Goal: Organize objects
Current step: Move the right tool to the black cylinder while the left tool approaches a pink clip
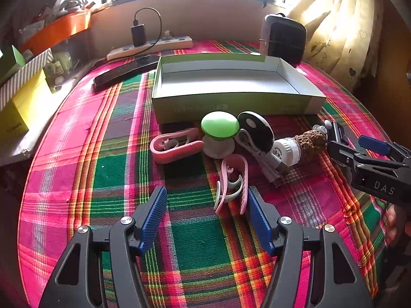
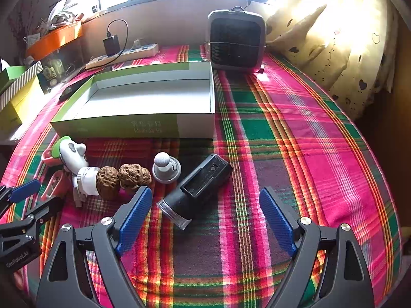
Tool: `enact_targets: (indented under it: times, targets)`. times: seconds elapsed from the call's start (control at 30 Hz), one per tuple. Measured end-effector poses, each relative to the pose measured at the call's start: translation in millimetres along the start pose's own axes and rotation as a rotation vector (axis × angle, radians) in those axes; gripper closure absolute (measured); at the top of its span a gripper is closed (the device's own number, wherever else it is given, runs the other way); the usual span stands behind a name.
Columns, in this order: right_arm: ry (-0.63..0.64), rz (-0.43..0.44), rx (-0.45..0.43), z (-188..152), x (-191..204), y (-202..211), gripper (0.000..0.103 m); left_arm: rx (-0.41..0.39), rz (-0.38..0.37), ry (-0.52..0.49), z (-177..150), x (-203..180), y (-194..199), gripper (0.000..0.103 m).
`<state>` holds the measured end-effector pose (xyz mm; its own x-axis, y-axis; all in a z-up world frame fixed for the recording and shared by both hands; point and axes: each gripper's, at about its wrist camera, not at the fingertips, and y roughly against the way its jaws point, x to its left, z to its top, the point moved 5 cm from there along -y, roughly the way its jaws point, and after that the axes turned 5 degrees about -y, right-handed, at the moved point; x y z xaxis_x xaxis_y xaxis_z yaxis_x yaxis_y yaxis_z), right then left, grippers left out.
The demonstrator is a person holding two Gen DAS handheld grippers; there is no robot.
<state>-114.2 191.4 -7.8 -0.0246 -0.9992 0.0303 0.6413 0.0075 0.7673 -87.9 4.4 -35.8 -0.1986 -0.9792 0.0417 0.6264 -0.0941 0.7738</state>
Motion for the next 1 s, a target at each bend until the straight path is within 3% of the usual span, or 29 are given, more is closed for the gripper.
enact_targets:
  times: [0.53, 0.8, 1.0]
  targets:
    - [0.014, -0.04, 0.041, -7, -40, 3, 0.022, 0.011, 0.002, -0.012, 2, 3, -3, 0.04]
    - [0.092, 0.026, 0.039, -8, -49, 5, 0.022, 0.003, 0.004, -0.017, 3, 3, -3, 0.04]
    - [0.07, 0.085, 0.03, -4, -41, 3, 0.022, 0.001, 0.005, -0.007, 2, 3, -2, 0.04]
